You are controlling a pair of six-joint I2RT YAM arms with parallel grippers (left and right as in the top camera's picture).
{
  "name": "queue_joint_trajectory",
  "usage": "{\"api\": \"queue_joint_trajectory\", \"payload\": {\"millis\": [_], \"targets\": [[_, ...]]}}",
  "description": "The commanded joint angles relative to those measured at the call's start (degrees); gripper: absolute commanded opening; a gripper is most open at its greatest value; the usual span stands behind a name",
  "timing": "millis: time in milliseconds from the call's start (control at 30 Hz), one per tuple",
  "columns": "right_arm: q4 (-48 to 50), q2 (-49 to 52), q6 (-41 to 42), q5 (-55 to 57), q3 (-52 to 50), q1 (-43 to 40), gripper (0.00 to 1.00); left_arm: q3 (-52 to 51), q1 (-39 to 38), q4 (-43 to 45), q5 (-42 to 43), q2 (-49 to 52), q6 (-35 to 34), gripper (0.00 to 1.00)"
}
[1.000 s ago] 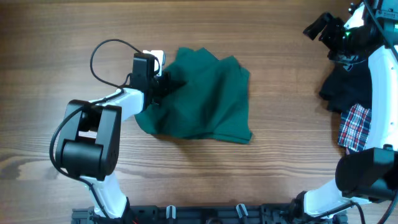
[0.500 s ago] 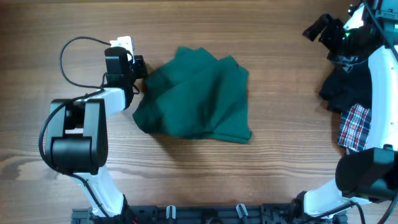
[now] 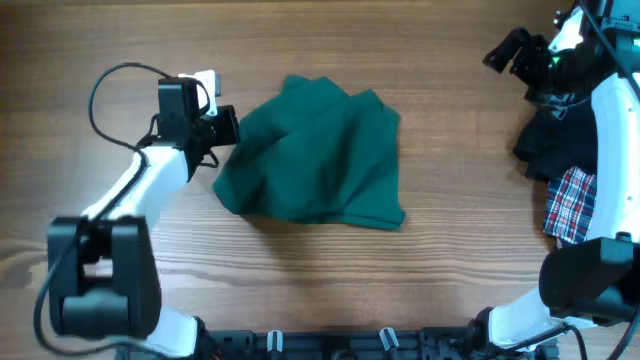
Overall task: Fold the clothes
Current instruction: 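Lift the left gripper away and move the right gripper toward the garment, then grasp the green garment's right side with the right gripper and pull right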
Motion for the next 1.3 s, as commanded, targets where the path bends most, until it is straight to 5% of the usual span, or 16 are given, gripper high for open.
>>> {"api": "queue_joint_trajectory", "payload": {"millis": [0,133,200,333,400,467,500,733,1267], "targets": [[-2.6,0.9,-3.4,-1.1,-0.2,2.1,1.00,0.0,0.2,-4.8,1.3,-10.6,1.3,0.07],[-7.4,0.8,-3.1,-2.7,-0.2,6.1,1.00,0.0,0.2,-14.0,1.0,-21.0,1.0,0.16],[-9.6,0.8,-3.3,-9.4,-0.2,8.6,1.00,0.0,0.2,-18.1,-0.7,-25.4,0.8,0.33],[-11.4,0.8,-3.3,-11.4,-0.6,15.5,0.90,0.0,0.2,-21.2,-1.7,-28.7,0.4,0.34],[-11.2,0.9,-3.0,-11.4,-2.9,20.9,0.66,0.0,0.2,-22.0,-1.7,-28.0,0.2,0.33],[-10.0,0.9,-0.9,-10.9,-7.1,26.2,0.15,0.0,0.2,-22.3,-1.8,-27.3,-0.7,0.33],[-9.6,0.9,0.9,-9.9,-9.0,28.4,0.04,0.0,0.2,-22.3,-1.7,-26.9,-0.7,0.33],[-2.1,0.8,14.0,-3.2,-24.7,37.7,0.04,0.0,0.2,-22.3,-1.7,-26.6,-0.7,0.35],[22.1,0.9,14.7,2.6,-41.5,38.3,0.04,0.0,0.2,-22.1,-1.7,-26.6,-0.7,0.40]]}}
